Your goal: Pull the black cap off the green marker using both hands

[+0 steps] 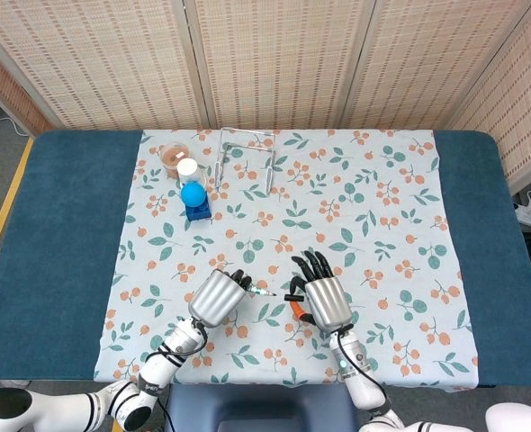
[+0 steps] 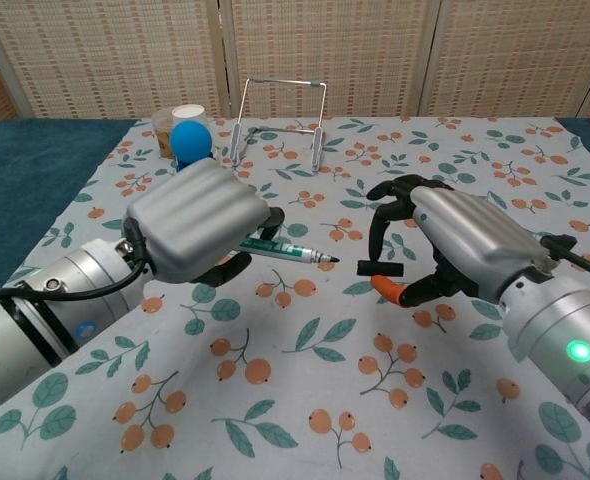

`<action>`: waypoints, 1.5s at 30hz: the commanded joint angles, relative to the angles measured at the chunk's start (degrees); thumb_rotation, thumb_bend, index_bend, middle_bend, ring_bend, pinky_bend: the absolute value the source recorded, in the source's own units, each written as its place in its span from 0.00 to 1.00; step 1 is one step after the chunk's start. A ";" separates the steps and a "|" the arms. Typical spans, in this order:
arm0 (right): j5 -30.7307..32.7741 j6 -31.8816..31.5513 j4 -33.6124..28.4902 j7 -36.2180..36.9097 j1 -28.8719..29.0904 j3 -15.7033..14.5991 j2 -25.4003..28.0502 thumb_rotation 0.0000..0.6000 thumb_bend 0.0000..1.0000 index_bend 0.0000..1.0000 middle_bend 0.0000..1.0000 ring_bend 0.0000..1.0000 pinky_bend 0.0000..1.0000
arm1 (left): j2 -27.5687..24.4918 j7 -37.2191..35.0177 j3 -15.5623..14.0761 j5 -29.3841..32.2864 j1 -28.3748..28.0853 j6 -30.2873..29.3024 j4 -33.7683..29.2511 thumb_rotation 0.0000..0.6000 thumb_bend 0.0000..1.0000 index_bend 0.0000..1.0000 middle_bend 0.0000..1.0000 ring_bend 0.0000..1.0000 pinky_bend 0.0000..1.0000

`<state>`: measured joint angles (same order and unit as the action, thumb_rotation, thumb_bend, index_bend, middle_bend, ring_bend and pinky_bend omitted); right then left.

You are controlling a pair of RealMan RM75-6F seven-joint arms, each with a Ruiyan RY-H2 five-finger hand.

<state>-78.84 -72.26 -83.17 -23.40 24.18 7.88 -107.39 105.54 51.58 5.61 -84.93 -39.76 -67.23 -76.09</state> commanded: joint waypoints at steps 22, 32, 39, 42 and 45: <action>1.76 3.27 5.73 -0.73 0.71 -1.91 -2.15 1.00 0.55 0.01 0.03 0.00 0.00 | -0.43 -9.84 -1.24 6.29 2.24 6.16 4.58 1.00 0.42 0.27 0.40 0.76 0.95; -1.74 -0.57 -3.42 -1.94 -1.14 -3.78 4.61 1.00 0.54 0.00 0.00 0.00 0.00 | -7.01 -11.91 -0.88 6.29 2.96 5.11 -5.31 1.00 0.41 0.16 0.25 0.66 0.90; -3.27 -3.43 -17.63 -1.42 -6.02 -9.15 25.29 1.00 0.42 0.00 0.00 0.00 0.00 | -20.24 -25.44 -2.75 4.06 6.89 2.14 -18.46 1.00 0.41 0.14 0.21 0.29 0.68; -3.25 -6.01 -20.18 -1.88 -9.29 -12.15 33.86 1.00 0.36 0.00 0.00 0.00 0.00 | -30.14 -41.36 -7.40 1.16 11.36 0.40 -22.06 1.00 0.40 0.12 0.14 0.13 0.45; -5.98 -11.19 -19.26 -0.60 -13.33 -14.74 38.27 1.00 0.31 0.00 0.00 0.00 0.00 | -36.32 -52.08 -12.56 -2.74 17.14 -5.19 -19.76 1.00 0.38 0.07 0.08 0.07 0.33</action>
<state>-82.52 -78.65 -100.22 -24.96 15.30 -3.22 -74.53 81.42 16.90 0.23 -82.47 -30.72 -66.20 -93.20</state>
